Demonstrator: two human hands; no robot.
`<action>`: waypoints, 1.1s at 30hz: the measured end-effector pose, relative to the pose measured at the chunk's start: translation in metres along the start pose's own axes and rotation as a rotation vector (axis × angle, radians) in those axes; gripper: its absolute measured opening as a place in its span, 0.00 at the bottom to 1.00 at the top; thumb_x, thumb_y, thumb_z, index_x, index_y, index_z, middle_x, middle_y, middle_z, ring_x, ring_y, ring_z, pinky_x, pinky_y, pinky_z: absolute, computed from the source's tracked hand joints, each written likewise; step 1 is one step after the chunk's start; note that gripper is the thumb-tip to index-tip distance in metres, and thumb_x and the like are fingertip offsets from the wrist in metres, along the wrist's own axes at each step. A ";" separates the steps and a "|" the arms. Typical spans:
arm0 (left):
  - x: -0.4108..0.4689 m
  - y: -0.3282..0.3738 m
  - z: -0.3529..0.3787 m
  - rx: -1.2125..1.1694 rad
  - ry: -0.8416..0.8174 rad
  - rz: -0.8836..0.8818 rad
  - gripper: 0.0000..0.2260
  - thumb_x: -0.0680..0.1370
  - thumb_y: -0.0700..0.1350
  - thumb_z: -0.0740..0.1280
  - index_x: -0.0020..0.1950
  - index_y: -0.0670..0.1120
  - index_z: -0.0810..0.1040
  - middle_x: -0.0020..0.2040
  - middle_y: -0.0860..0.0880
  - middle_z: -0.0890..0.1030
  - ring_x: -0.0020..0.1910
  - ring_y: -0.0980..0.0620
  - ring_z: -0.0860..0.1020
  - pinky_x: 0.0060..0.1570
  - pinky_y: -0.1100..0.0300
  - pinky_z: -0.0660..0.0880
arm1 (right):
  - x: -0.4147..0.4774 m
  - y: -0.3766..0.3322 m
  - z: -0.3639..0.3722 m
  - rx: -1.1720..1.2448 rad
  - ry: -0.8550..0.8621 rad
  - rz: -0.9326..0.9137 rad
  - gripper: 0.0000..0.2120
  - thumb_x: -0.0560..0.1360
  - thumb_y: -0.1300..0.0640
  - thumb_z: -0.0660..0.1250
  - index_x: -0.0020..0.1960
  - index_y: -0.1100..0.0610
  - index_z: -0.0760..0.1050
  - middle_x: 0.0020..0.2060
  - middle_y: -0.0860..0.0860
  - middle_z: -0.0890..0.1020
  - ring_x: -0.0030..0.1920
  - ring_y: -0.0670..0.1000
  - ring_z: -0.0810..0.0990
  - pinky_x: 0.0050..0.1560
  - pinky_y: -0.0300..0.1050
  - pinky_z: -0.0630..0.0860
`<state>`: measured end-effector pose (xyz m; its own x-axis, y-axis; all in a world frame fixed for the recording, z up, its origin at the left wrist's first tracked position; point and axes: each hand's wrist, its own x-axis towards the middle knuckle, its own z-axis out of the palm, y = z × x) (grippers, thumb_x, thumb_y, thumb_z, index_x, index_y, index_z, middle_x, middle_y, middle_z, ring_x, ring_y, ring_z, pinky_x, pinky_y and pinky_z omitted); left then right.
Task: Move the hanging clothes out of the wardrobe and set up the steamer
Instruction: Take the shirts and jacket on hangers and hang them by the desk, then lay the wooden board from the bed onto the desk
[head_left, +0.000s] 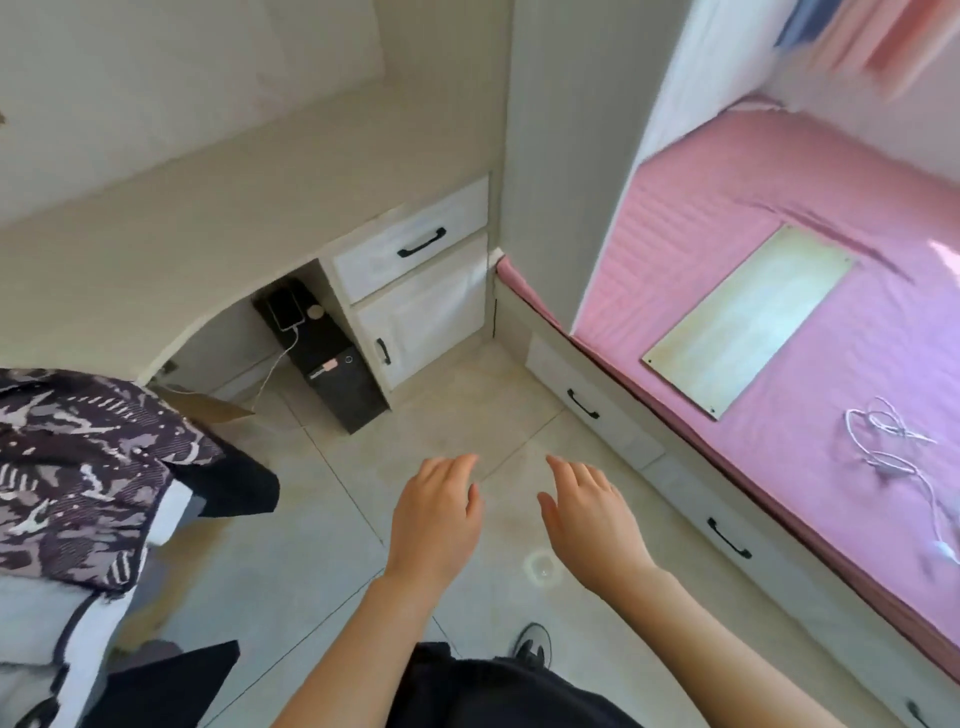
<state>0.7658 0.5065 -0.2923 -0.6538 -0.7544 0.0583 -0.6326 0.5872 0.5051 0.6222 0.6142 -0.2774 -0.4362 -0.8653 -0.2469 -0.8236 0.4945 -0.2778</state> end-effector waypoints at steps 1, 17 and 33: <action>0.003 0.015 0.009 -0.003 -0.016 0.026 0.14 0.79 0.44 0.61 0.64 0.45 0.75 0.55 0.50 0.80 0.58 0.52 0.75 0.52 0.59 0.74 | -0.006 0.016 -0.003 0.006 0.017 0.028 0.24 0.82 0.49 0.54 0.75 0.56 0.58 0.69 0.51 0.70 0.70 0.53 0.66 0.69 0.45 0.63; 0.086 0.183 0.102 0.011 -0.189 0.347 0.12 0.77 0.41 0.65 0.60 0.44 0.78 0.52 0.48 0.80 0.54 0.48 0.78 0.46 0.55 0.75 | -0.031 0.194 -0.044 0.109 0.209 0.404 0.23 0.79 0.54 0.61 0.71 0.63 0.66 0.63 0.56 0.77 0.65 0.58 0.73 0.64 0.49 0.69; 0.292 0.259 0.176 -0.003 -0.282 0.488 0.14 0.78 0.42 0.63 0.63 0.43 0.76 0.55 0.46 0.80 0.57 0.49 0.76 0.56 0.55 0.73 | 0.104 0.318 -0.103 0.113 0.279 0.580 0.19 0.76 0.59 0.64 0.65 0.64 0.72 0.53 0.58 0.81 0.54 0.62 0.78 0.52 0.53 0.76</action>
<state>0.3374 0.4899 -0.2962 -0.9561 -0.2881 0.0533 -0.2285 0.8472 0.4797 0.2779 0.6727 -0.2958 -0.8888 -0.4363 -0.1403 -0.3892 0.8802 -0.2718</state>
